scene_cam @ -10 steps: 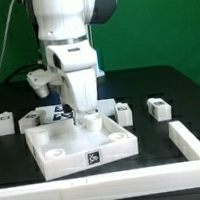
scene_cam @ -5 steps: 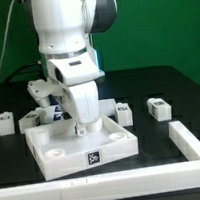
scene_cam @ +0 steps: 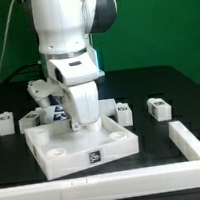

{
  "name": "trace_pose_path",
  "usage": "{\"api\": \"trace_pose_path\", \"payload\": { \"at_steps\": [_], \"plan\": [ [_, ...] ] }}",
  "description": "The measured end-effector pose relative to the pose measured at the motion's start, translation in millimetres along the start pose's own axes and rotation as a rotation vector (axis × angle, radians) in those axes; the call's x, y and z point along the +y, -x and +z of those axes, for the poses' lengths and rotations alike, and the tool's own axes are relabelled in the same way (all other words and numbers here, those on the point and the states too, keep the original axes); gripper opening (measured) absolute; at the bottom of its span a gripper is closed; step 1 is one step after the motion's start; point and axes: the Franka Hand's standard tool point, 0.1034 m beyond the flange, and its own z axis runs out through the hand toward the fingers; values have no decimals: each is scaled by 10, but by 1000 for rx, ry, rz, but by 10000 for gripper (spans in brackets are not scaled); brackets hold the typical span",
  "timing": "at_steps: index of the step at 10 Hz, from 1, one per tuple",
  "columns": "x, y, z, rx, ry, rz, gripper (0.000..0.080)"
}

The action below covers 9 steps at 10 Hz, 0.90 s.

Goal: Assemble one leg

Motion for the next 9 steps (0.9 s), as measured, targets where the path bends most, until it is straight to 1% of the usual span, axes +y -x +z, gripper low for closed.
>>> {"api": "trace_pose_path", "payload": {
  "at_steps": [1,5,6,7,9],
  "plan": [
    [4,1,-3,-1,2,0,60],
    [13,3,-6,-1,6,0,60],
    [32,-22,-9,0,9,54,60],
    [114,-124,-18,2,17,173,61],
    [306,-318,-21,9,32,280,61]
  ]
}}
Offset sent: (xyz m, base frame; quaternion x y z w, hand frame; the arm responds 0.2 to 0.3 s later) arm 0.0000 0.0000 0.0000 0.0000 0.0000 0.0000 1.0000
